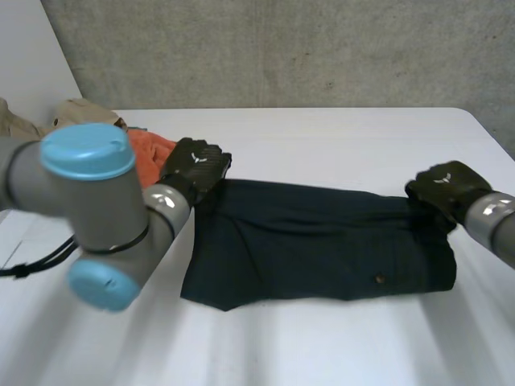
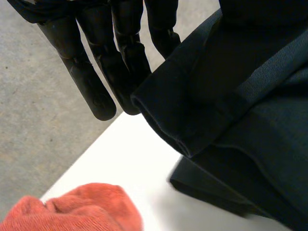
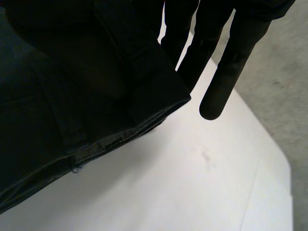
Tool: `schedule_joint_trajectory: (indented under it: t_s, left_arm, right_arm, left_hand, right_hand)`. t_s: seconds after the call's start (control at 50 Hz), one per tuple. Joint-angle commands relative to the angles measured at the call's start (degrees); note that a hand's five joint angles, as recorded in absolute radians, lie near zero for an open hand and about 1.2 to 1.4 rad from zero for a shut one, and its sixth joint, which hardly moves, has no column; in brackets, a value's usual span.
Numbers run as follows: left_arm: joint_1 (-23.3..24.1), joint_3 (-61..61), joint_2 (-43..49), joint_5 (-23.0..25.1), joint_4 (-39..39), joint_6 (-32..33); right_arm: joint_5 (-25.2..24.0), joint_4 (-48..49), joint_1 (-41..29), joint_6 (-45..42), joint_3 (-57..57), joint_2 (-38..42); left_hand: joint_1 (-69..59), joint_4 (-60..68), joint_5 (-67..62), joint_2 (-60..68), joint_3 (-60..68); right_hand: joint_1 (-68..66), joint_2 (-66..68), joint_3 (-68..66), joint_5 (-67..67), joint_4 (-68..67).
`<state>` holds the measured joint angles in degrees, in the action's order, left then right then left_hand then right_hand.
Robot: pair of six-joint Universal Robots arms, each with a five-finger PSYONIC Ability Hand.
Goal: Fold the laundry.
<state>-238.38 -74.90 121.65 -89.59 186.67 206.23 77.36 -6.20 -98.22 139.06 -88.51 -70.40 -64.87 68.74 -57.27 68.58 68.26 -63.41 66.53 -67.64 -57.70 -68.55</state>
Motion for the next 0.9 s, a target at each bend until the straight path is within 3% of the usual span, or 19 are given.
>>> schedule_joint_trajectory:
  t_s: [0.02,0.08,0.12,0.14,0.16,0.26,0.36,0.44,0.54,0.62,0.7,0.9]
  left_arm:
    - [-1.5,13.3,12.9,0.6,0.8,2.7]
    - [-1.6,18.0,16.2,0.6,2.5,2.7]
    - [-1.4,19.3,17.0,0.6,3.8,2.8]
    - [-1.3,19.8,17.1,0.6,4.5,2.9]
    - [-1.2,20.0,17.0,0.6,5.7,2.8]
    - [-0.3,18.4,15.1,-0.2,8.5,2.2]
    - [-0.1,10.7,6.1,0.0,8.5,1.6]
    - [0.1,3.9,-0.3,0.1,8.4,1.1]
    - [0.3,-5.8,-7.8,0.6,8.5,0.0]
    - [1.2,-10.7,-10.5,0.7,9.2,-1.6]
    - [1.9,-13.1,-11.0,0.8,9.2,-2.4]
    - [2.0,-12.8,-10.2,0.8,9.3,-2.6]
  right_arm:
    - [7.4,7.1,-5.8,-0.5,11.3,13.3]
    - [8.8,11.0,-6.4,-0.1,16.8,18.6]
    - [9.6,13.0,-6.5,-0.1,18.6,20.3]
    - [10.5,14.7,-7.2,0.0,20.0,21.3]
    - [11.3,15.5,-7.3,0.1,20.6,21.5]
    - [14.5,17.7,-7.9,2.4,20.2,18.6]
    - [13.9,15.3,-7.4,5.9,14.5,10.7]
    - [9.0,7.9,-7.1,7.2,8.6,3.6]
    - [0.5,-4.1,-3.5,8.0,0.1,-2.4]
    - [-3.5,-7.6,0.0,8.2,-6.6,-3.4]
    - [-5.9,-3.1,1.5,7.9,-11.8,-3.6]
    - [-5.6,11.6,1.6,8.3,-16.0,-0.8]
  left_hand:
    - [-15.1,11.3,-12.7,11.4,11.7]
    - [-15.1,11.3,-12.7,11.4,11.7]
    - [14.6,-18.5,17.0,-18.3,-18.0]
    - [32.4,-36.3,34.8,-36.2,-35.8]
    - [52.1,-56.0,54.5,-55.8,-55.5]
    - [52.8,-56.7,55.2,-56.5,-56.2]
    - [52.8,-56.7,55.2,-56.5,-56.2]
    - [52.8,-56.7,55.2,-56.5,-56.2]
    - [52.6,-56.5,55.0,-56.4,-56.0]
    - [52.8,-56.7,55.2,-56.5,-56.2]
    - [53.0,-56.8,55.4,-56.7,-56.4]
    - [53.1,-57.0,55.5,-56.9,-56.5]
  right_hand:
    - [-16.6,13.5,-12.4,-12.3,-11.4]
    - [-14.3,11.2,-10.1,-10.0,-9.2]
    - [37.4,-40.5,41.6,41.7,42.5]
    - [53.4,-56.5,57.6,57.7,58.6]
    - [53.4,-56.5,57.6,57.7,58.6]
    - [53.4,-56.5,57.6,57.7,58.6]
    - [53.4,-56.5,57.6,57.7,58.6]
    - [53.4,-56.5,57.6,57.7,58.6]
    - [34.7,-37.8,38.9,39.0,39.8]
    - [25.4,-28.5,29.7,29.7,30.6]
    - [26.4,-29.5,30.6,30.7,31.5]
    - [36.3,-39.5,40.6,40.6,41.5]
